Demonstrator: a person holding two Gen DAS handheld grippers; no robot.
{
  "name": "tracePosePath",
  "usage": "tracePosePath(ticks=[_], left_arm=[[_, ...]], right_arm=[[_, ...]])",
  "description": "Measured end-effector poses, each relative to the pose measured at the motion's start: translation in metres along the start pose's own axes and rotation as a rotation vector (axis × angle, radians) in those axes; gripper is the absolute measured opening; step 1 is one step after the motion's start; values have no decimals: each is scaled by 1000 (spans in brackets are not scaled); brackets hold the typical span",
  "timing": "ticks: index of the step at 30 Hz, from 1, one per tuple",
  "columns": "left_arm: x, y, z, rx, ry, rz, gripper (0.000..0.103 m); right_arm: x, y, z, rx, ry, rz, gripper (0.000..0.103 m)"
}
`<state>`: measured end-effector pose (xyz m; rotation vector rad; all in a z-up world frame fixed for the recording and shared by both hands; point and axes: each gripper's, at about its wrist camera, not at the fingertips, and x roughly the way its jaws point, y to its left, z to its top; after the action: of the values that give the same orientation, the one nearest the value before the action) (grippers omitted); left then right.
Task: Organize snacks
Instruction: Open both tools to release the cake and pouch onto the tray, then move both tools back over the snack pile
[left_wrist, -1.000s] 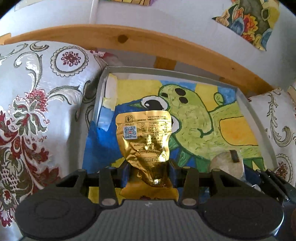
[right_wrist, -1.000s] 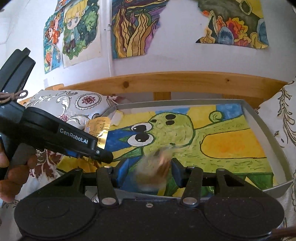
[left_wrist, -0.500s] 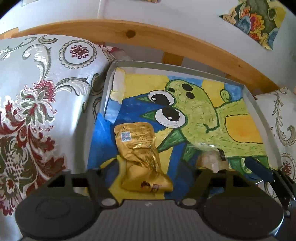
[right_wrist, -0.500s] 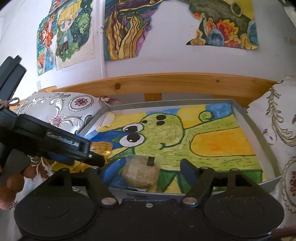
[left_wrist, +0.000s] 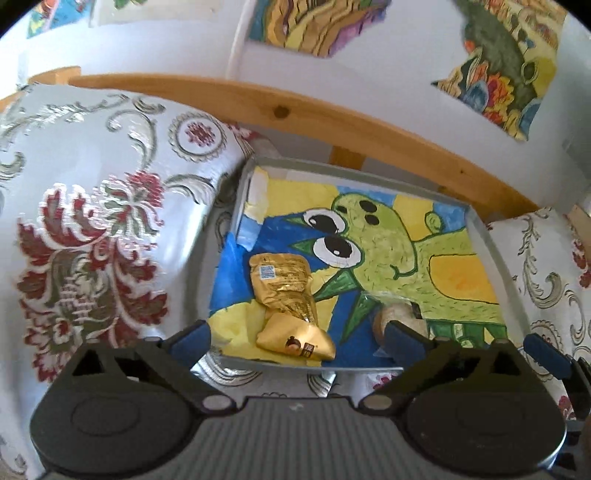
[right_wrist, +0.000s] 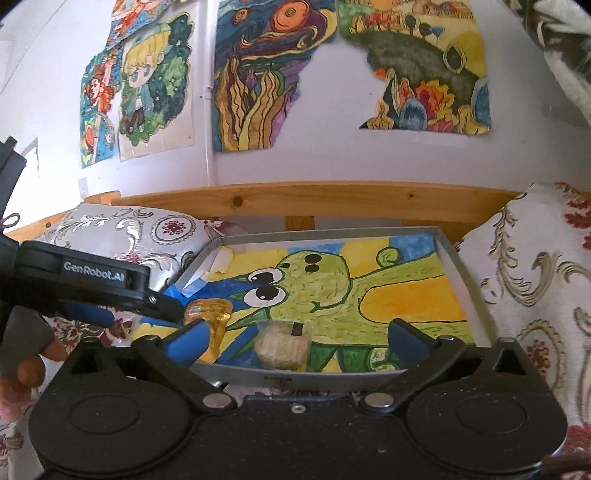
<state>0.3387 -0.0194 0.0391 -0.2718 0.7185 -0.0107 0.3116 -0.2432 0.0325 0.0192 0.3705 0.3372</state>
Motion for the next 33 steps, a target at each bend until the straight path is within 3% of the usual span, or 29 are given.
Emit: tracePosePath(ticks=[13, 33], left_arm=[[-81, -2, -44, 75, -143, 2, 102], [-146, 15, -121, 60, -131, 58, 102]], right_arm=[[-73, 23, -4, 4, -44, -1, 102], [-165, 54, -43, -26, -44, -47, 102]])
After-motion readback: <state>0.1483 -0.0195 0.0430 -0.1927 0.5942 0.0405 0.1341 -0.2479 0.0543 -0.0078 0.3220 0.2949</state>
